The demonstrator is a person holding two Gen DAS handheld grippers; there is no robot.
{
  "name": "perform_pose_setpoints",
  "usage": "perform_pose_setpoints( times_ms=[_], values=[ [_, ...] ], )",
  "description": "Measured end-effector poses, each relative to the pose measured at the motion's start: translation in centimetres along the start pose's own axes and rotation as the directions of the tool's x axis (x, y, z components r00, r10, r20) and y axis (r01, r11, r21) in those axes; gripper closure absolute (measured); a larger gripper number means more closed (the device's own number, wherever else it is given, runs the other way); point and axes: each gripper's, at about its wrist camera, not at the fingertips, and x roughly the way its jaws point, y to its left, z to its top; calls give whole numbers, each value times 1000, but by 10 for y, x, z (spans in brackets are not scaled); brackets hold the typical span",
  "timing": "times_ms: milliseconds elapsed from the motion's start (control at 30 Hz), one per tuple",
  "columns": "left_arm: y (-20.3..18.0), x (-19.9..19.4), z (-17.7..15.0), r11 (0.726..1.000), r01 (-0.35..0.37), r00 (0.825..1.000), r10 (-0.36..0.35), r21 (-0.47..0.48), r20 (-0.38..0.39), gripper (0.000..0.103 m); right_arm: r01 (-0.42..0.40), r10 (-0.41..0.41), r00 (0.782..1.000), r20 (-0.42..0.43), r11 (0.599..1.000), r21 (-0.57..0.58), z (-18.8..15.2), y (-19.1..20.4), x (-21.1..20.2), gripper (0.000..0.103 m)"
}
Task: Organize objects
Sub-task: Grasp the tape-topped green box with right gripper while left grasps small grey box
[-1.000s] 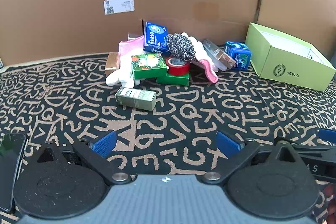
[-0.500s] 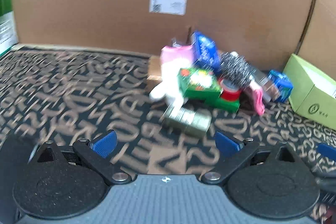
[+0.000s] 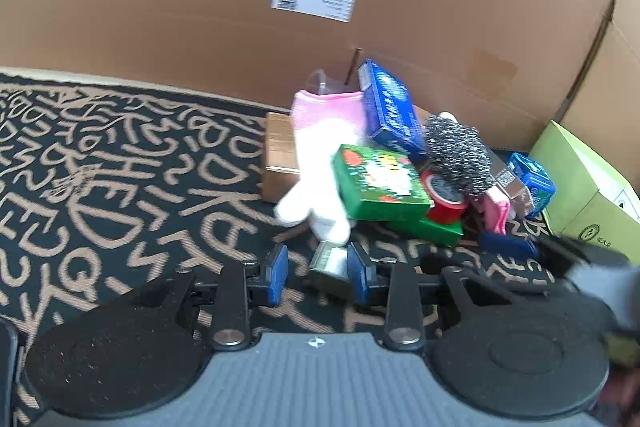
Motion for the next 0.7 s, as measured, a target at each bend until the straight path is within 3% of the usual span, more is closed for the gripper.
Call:
perform_pose_setpoints(
  times_ms=[67,100,167,233,300,400,533,700],
  values=[
    [6,-5,-1,999,27,999,-28,-32,-15,64,19,-18,1000,5,999,-30,7,2,14,30],
    [9,-8,-1,996,62,998,-63,-62,-22,60,30,-29,1000,12,998,-49,10,3,21,22],
    [8,-8,0,990,111,993,-113,-84,-23,49,35,-34,999,25,997,-69,16,4,32,18],
    [1,-8,1,990,124,992,-125,-60,-9,46,29,-29,1000,6,997,-77,21,3,46,19],
    [-6,-5,1,994,102,995,-102,-27,-5,42,-15,14,1000,-12,999,-29,23,-4,47,29],
    [-8,5,1,996,87,996,-88,-24,-29,41,-39,39,999,-9,999,-2,12,-9,35,35],
    [-9,12,-2,993,107,991,-110,-55,-73,41,-57,58,998,-16,998,23,-11,-15,1,35],
    [-18,21,-4,996,88,995,-88,1,-54,38,-47,49,999,-24,997,68,-49,-24,-56,36]
  ],
)
